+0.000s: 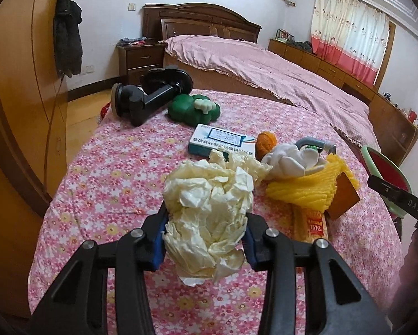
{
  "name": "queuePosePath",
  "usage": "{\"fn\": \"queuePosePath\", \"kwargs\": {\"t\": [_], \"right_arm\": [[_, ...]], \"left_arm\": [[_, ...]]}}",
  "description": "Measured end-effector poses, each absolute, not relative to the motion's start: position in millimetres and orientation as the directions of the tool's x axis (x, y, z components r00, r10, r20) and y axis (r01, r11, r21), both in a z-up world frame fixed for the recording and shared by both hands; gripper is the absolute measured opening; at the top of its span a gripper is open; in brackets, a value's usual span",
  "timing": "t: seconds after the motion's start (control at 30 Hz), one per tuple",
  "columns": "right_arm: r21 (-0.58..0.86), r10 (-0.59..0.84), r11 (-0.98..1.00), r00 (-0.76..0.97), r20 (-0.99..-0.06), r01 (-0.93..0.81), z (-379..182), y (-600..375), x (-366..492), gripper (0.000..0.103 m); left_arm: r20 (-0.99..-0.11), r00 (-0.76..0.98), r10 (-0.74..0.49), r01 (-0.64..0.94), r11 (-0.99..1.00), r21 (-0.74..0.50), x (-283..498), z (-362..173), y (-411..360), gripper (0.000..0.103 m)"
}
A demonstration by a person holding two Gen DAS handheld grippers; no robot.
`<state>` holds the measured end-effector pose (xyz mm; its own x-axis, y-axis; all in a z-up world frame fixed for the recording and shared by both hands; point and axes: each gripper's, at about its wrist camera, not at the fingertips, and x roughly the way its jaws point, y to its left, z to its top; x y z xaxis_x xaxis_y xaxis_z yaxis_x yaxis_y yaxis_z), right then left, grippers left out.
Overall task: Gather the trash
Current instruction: 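Lift the yellow foam net with the right gripper while the left gripper holds the tissue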
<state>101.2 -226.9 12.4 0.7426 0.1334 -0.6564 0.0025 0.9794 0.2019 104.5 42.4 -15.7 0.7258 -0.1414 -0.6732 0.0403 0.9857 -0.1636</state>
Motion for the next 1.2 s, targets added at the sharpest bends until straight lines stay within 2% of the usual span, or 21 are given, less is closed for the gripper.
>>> {"fn": "queuePosePath", "kwargs": {"t": [0.07, 0.13, 0.17, 0.2, 0.7, 0.8, 0.9, 1.2], "right_arm": [[0.223, 0.145, 0.975, 0.735, -0.662, 0.009, 12, -228, 103, 0.012], [0.240, 0.163, 0.971, 0.728, -0.666, 0.002, 12, -228, 107, 0.018], [0.242, 0.170, 0.970, 0.723, -0.670, -0.004, 11, -227, 110, 0.025], [0.244, 0.176, 0.970, 0.719, -0.673, -0.010, 11, -226, 113, 0.026], [0.290, 0.195, 0.956, 0.632, -0.750, 0.050, -24, -233, 168, 0.026], [0.227, 0.132, 0.972, 0.654, -0.745, 0.063, -18, -234, 167, 0.025], [0.203, 0.111, 0.977, 0.660, -0.743, 0.065, -17, -239, 165, 0.014], [0.190, 0.077, 0.978, 0.694, -0.716, 0.087, -4, -255, 145, 0.008]], "left_arm": [[-0.674, 0.725, -0.142, 0.039, 0.985, -0.166, 106, -15, 42, 0.044], [-0.676, 0.723, -0.142, 0.039, 0.985, -0.165, 108, -15, 40, 0.044], [-0.677, 0.722, -0.144, 0.041, 0.985, -0.166, 110, -15, 39, 0.044], [-0.679, 0.720, -0.146, 0.043, 0.985, -0.166, 111, -16, 38, 0.044], [-0.703, 0.692, -0.165, 0.047, 0.982, -0.184, 125, -30, 33, 0.044], [-0.700, 0.693, -0.170, 0.052, 0.981, -0.186, 127, -30, 32, 0.044], [-0.698, 0.694, -0.176, 0.058, 0.980, -0.189, 128, -29, 30, 0.044], [-0.681, 0.707, -0.194, 0.088, 0.978, -0.188, 128, -20, 21, 0.044]]}}
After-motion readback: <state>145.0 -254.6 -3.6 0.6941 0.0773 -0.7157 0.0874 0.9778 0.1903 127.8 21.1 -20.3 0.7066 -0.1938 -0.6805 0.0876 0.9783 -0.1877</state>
